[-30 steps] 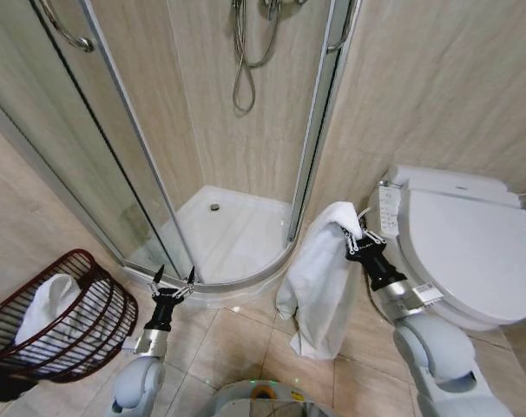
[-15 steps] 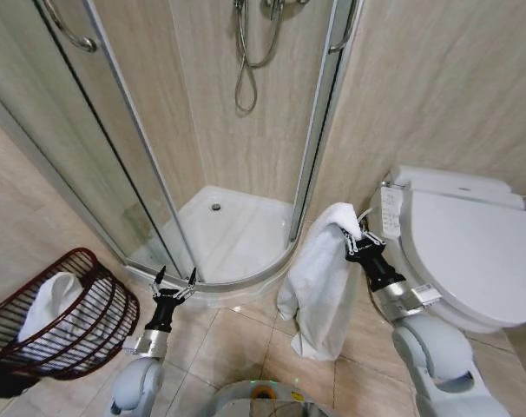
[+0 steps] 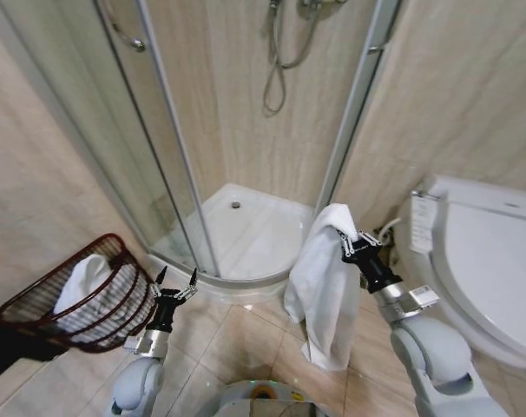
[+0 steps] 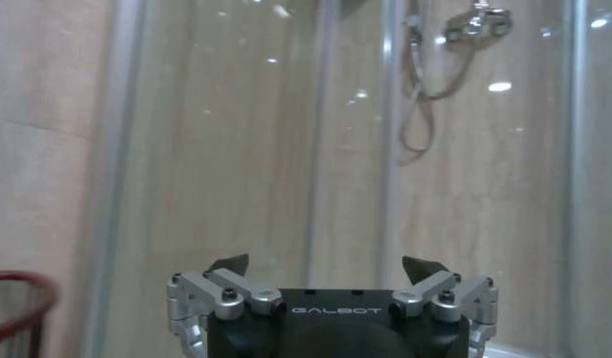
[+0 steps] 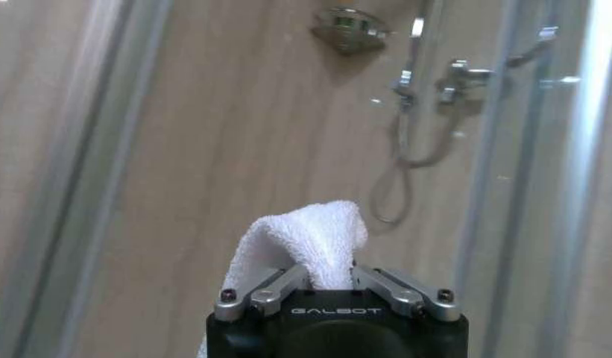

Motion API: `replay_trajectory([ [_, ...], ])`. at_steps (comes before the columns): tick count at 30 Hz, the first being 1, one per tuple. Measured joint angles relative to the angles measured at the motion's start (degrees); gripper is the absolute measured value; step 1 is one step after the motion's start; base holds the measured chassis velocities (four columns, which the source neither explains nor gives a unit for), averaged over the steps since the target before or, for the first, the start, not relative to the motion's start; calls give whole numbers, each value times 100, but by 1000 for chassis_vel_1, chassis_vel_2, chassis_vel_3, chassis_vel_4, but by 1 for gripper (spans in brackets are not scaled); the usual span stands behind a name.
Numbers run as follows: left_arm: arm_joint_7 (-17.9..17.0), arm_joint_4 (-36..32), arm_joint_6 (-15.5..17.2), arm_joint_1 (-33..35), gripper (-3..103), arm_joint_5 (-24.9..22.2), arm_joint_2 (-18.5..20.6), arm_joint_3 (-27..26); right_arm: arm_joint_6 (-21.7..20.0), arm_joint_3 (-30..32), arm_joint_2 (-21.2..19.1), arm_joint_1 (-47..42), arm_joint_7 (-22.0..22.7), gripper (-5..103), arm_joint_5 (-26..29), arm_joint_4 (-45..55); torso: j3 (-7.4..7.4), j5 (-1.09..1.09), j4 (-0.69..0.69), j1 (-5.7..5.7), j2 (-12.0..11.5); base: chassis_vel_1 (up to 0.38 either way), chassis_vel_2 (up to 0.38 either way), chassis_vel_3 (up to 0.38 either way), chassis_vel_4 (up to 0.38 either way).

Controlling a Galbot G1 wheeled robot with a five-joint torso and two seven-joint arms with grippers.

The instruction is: Discard the used towel into the hamper.

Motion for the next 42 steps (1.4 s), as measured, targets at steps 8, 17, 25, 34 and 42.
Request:
replay_trajectory([
  [8,2,-2,15,-12,100,19,-2,2,25,-30,-9,-27,-108,5,-63,55,0,1,0,0,0,120,128,107,129],
  [17,2,-13,17,-8,100,92,-36,12,96,-40,-5,-79,-192,5,-69,118,1,0,0,0,0,123,129,128,138],
  [25,5,-24,9,0,100,105,-44,14,131,-30,11,-150,-228,5,-78,216,1,0,0,0,0,129,127,126,122],
  [34,-9,-51,3,20,100,187,-59,10,116,-11,17,-140,-224,5,-65,292,1,0,0,0,0,119,110,124,129],
  [42,-31,-55,11,5,100,232,-97,18,190,44,67,-141,-224,5,-59,198,0,-1,0,0,0,122,120,127,125],
])
